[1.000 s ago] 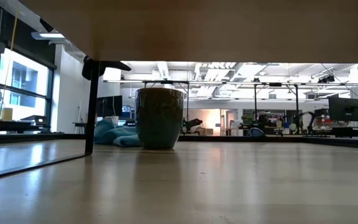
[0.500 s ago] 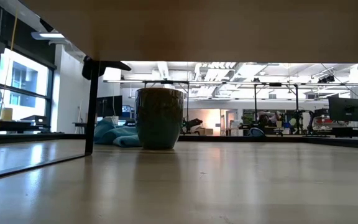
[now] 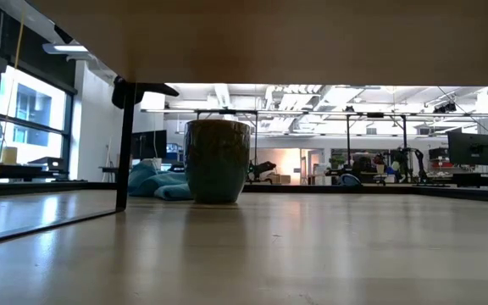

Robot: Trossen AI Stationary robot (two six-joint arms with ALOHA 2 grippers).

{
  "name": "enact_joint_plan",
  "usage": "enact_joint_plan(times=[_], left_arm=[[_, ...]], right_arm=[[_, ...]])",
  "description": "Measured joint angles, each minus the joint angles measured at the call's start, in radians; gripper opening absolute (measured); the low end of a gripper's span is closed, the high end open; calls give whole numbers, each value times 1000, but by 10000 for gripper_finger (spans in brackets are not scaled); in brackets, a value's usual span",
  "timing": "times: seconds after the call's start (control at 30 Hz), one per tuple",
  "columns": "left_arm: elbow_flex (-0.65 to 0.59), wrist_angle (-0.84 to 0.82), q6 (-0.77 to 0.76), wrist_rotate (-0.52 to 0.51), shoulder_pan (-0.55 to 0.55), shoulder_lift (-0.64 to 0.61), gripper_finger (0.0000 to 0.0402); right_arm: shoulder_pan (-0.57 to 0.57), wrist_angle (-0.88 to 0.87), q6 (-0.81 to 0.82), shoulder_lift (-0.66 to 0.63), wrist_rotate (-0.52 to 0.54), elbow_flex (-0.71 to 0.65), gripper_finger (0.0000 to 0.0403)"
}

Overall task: Stack small to large cups/mugs on shelf
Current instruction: Put the black mug on the shelf

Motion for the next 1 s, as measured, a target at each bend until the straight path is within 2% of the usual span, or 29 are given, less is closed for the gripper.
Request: enact_joint_plan(times=[1.0], left_arm=[[0,5,-1,-1,0,0,215]], right_arm=[[20,0,-26,-2,-4,-28,0]])
